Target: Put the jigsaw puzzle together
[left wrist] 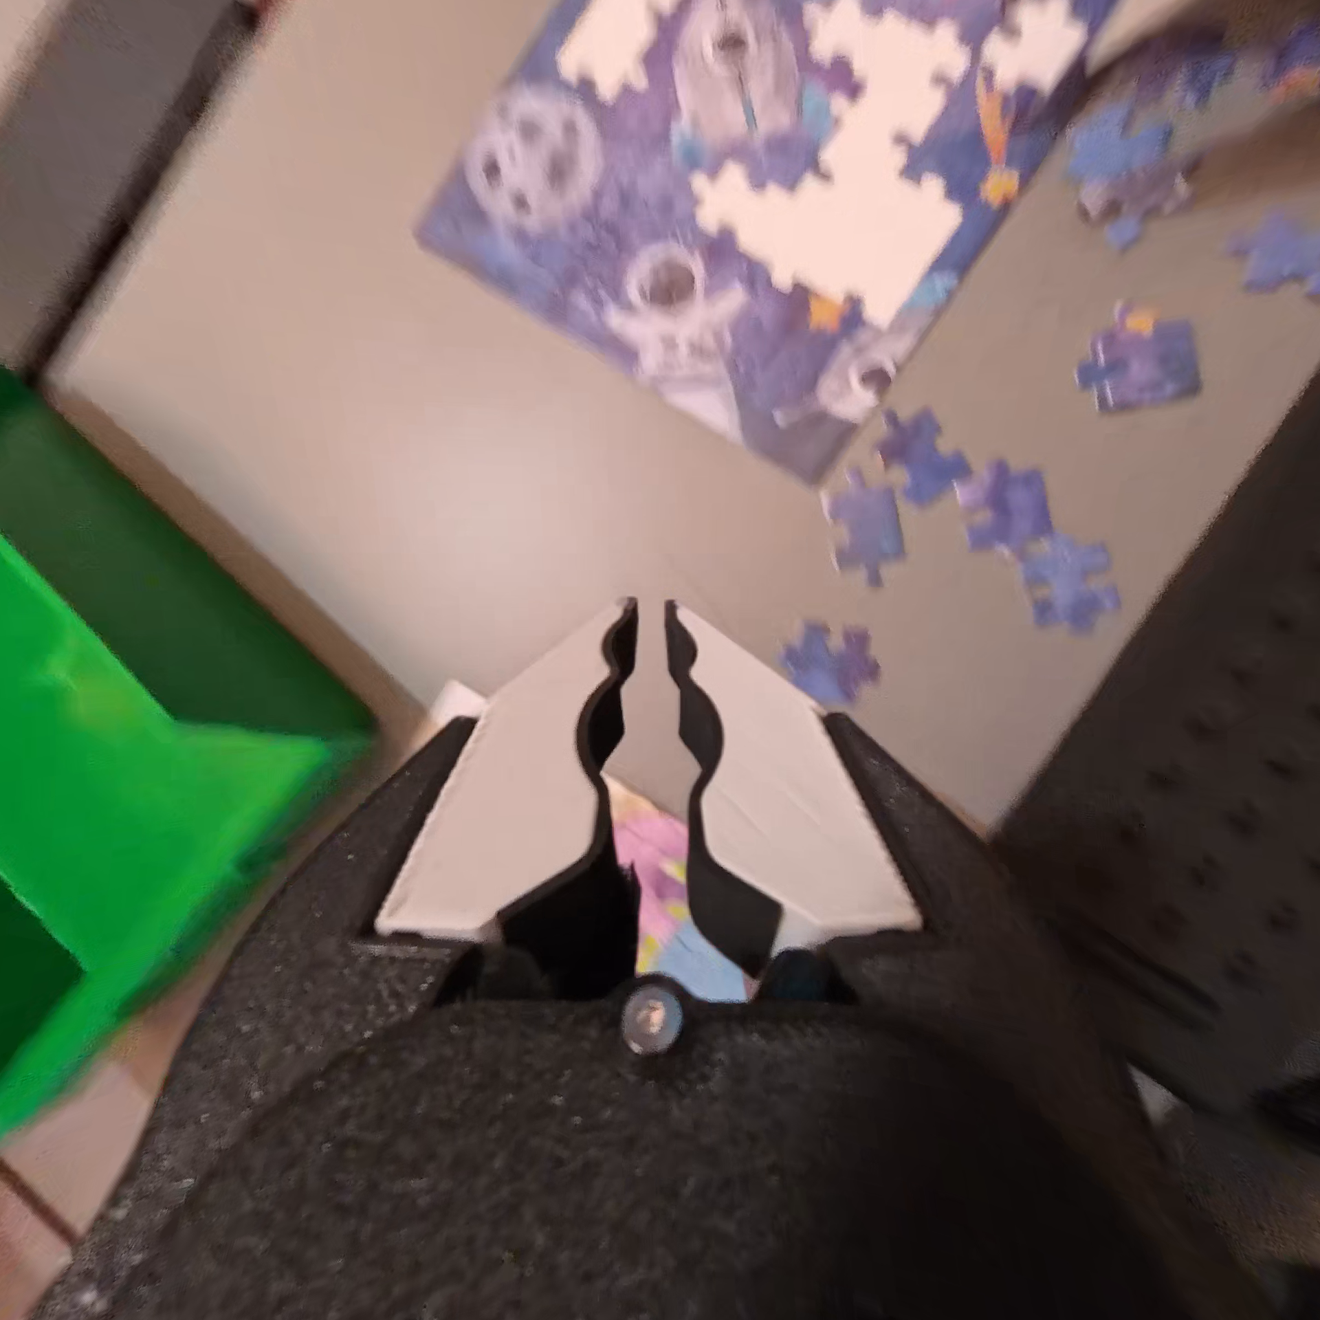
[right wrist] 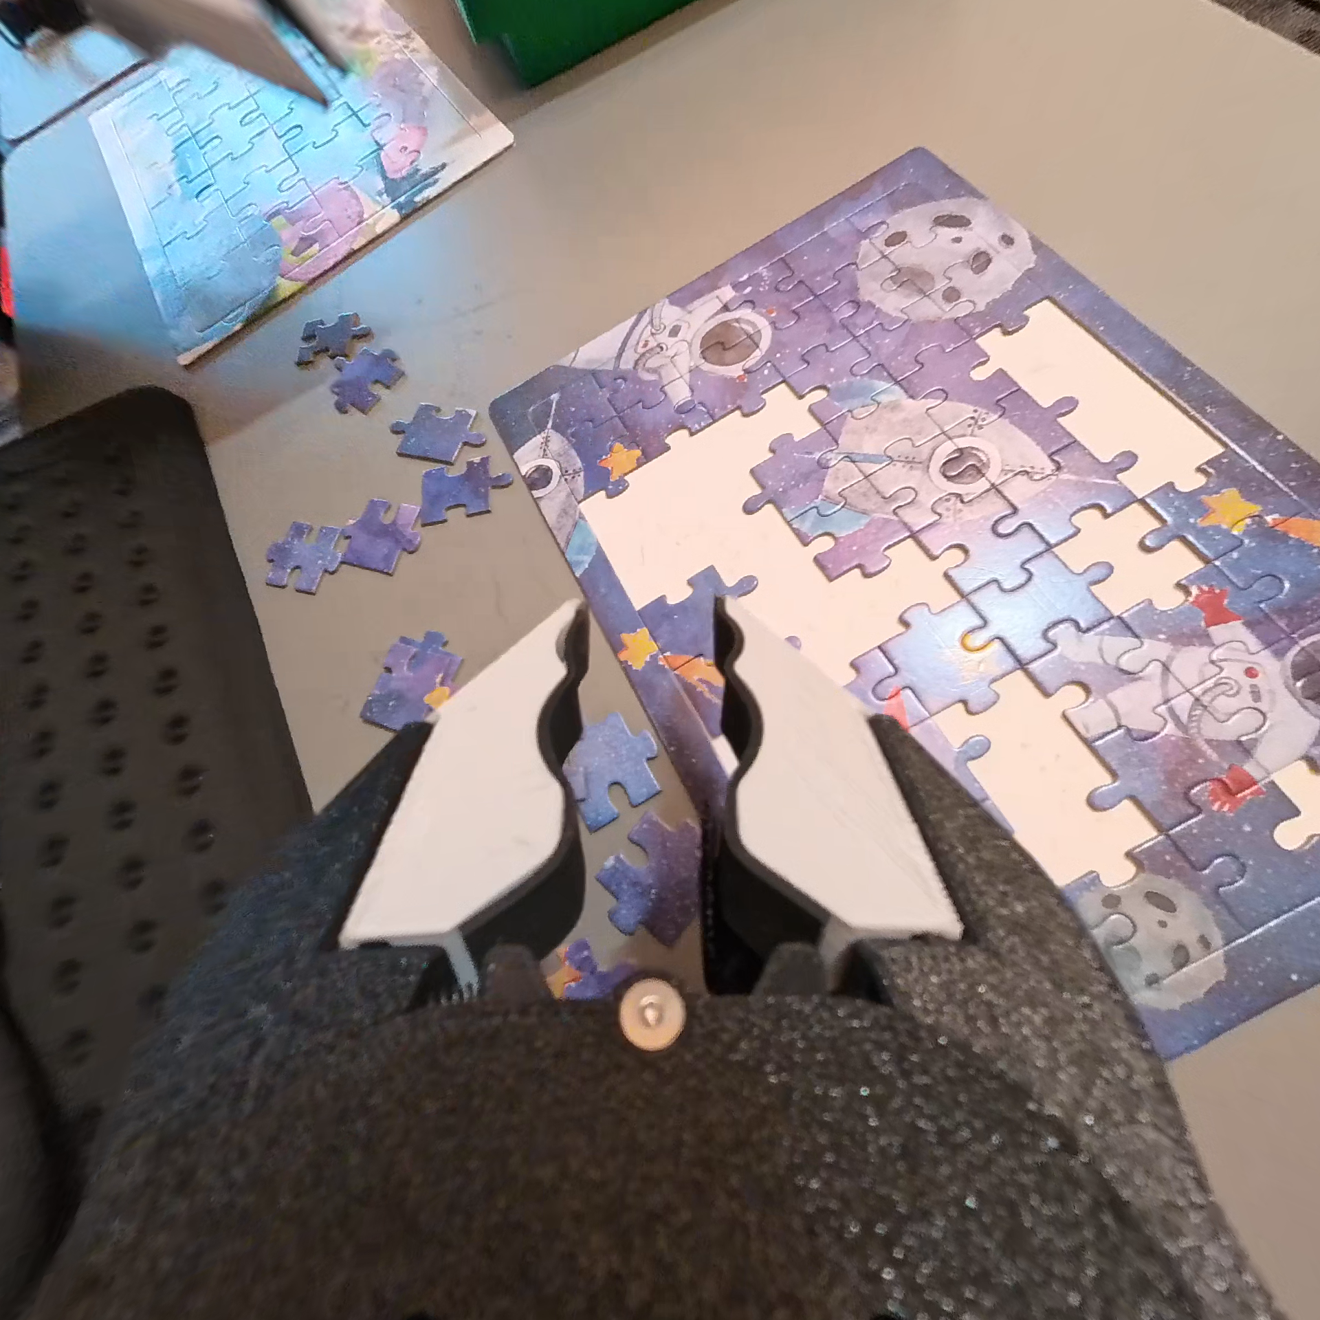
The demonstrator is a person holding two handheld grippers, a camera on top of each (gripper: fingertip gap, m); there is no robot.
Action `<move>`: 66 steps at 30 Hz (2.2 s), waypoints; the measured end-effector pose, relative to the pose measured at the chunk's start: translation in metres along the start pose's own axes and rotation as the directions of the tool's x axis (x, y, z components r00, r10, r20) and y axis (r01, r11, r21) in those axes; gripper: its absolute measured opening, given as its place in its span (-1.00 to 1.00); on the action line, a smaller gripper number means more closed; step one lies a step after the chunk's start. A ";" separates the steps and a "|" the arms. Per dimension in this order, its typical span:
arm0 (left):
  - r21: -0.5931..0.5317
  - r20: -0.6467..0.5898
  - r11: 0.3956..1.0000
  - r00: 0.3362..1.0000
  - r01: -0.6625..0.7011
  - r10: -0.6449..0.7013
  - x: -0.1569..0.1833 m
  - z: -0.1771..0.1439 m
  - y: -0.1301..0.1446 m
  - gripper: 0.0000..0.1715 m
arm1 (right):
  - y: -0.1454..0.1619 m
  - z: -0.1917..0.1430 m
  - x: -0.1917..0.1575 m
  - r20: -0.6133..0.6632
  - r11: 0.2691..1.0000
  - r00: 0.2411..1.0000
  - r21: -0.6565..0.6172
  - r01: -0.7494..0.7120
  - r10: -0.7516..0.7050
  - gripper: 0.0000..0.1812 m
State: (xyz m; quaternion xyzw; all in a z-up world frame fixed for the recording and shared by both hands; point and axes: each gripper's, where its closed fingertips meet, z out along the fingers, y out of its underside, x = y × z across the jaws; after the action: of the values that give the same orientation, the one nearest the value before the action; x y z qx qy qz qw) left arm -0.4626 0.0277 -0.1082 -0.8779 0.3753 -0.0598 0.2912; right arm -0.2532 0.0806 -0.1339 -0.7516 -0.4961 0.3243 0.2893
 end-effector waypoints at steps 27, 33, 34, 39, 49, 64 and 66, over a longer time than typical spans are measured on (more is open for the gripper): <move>0.232 -0.069 0.970 0.996 0.068 -0.053 0.138 0.032 -0.008 -0.76 | 0.163 -0.191 0.025 -0.440 0.968 0.892 -0.160 -0.196 0.107 -0.62; 0.256 -0.056 0.962 0.995 0.096 -0.084 0.132 0.030 -0.011 -0.76 | 0.150 -0.186 0.050 -0.457 0.968 0.872 -0.084 -0.237 0.174 -0.53; 0.259 -0.055 0.960 0.994 0.105 -0.094 0.130 0.030 -0.010 -0.76 | 0.146 -0.181 0.054 -0.453 0.969 0.876 -0.088 -0.230 0.166 -0.51; 0.268 -0.084 0.952 0.988 0.150 -0.132 0.127 0.031 -0.007 -0.76 | 0.113 -0.133 0.038 -0.290 0.986 0.951 -0.091 -0.137 0.105 -0.52; 0.250 -0.093 0.956 0.987 0.154 -0.134 0.127 0.037 -0.002 -0.76 | 0.124 -0.094 0.019 -0.223 0.966 0.972 -0.258 0.015 -0.075 -0.56; 0.220 -0.091 0.969 0.991 0.113 -0.095 0.132 0.042 0.001 -0.76 | 0.105 -0.055 -0.025 -0.077 0.934 0.981 -0.327 0.141 -0.175 -0.55; 0.210 -0.093 0.971 0.991 0.111 -0.093 0.133 0.044 0.002 -0.76 | 0.091 -0.049 -0.033 -0.053 0.950 0.986 -0.282 0.137 -0.157 -0.57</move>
State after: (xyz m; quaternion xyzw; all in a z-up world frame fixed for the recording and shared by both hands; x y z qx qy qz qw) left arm -0.3551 -0.0453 -0.1601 -0.8563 0.3326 -0.1512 0.3651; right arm -0.1739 0.0128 -0.1657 -0.7572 -0.5801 0.2010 0.2230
